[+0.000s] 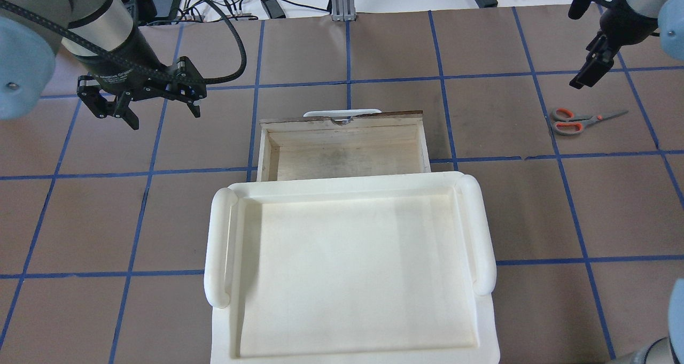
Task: Put scissors in drawer and close it
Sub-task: 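Move the right gripper over the grey-and-orange scissors and lower it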
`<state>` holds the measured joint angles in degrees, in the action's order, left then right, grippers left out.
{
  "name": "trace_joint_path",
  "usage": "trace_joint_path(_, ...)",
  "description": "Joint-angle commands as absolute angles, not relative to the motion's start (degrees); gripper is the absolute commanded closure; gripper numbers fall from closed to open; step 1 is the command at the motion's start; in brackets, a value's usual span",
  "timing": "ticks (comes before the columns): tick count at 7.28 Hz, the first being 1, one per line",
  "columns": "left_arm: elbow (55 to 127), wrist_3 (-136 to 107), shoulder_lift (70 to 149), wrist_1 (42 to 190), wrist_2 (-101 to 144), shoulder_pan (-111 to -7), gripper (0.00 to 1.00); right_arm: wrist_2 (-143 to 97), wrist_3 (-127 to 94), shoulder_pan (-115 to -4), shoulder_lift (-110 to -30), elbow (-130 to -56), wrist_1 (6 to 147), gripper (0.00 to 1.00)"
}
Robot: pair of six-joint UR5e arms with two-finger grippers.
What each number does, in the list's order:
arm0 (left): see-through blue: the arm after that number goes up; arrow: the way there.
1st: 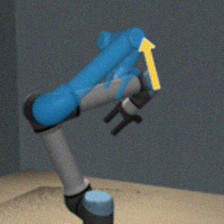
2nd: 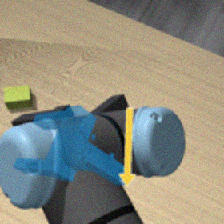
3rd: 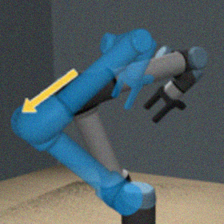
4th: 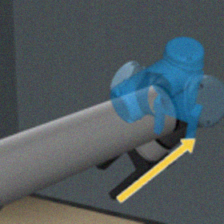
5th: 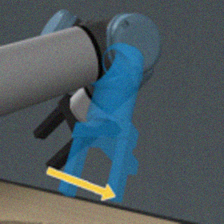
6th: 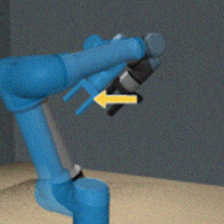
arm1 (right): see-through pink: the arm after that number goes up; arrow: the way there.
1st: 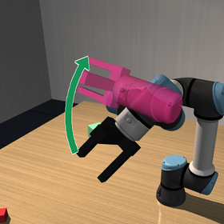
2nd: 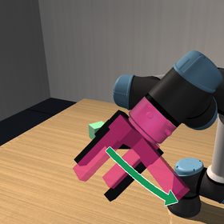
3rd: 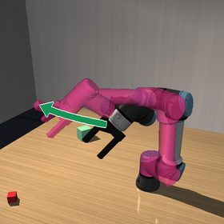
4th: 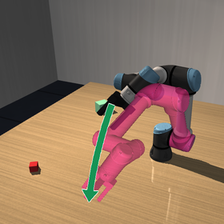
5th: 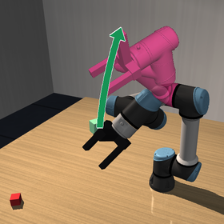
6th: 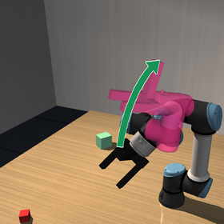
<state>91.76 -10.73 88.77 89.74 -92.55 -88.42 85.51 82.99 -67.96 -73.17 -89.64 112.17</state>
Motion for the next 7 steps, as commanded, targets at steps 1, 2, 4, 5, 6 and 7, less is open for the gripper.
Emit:
trace_joint_path(1, 91.8, -10.7, 88.8, 89.7, -92.5, -88.4, 0.00, 84.3, 98.1, -64.3, -68.3, -89.1, 113.8, 0.02)
trace_joint_path(2, 91.8, -10.7, 88.8, 89.7, -92.5, -88.4, 0.00, 84.5, 105.9, -62.8, -66.2, -89.0, 116.7, 0.03)
trace_joint_path(4, 91.8, -10.7, 88.8, 89.8, -92.5, -88.4, 0.00, 84.8, 116.8, -62.1, -62.4, -87.6, 118.6, 0.04)
trace_joint_path(5, 91.8, -10.8, 88.8, 89.8, -92.5, -88.4, 0.00, 85.3, 120.8, -62.1, -60.1, -86.6, 120.1, 0.04)
trace_joint_path(6, 91.8, -10.8, 88.8, 89.8, -92.5, -88.4, 0.00, 87.9, 126.3, -62.1, -58.9, -86.5, 123.5, 0.04)
trace_joint_path(7, 91.8, -10.8, 88.8, 89.8, -92.5, -88.4, 0.00, 88.1, 130.0, -62.1, -57.9, -86.5, 124.9, 0.04)
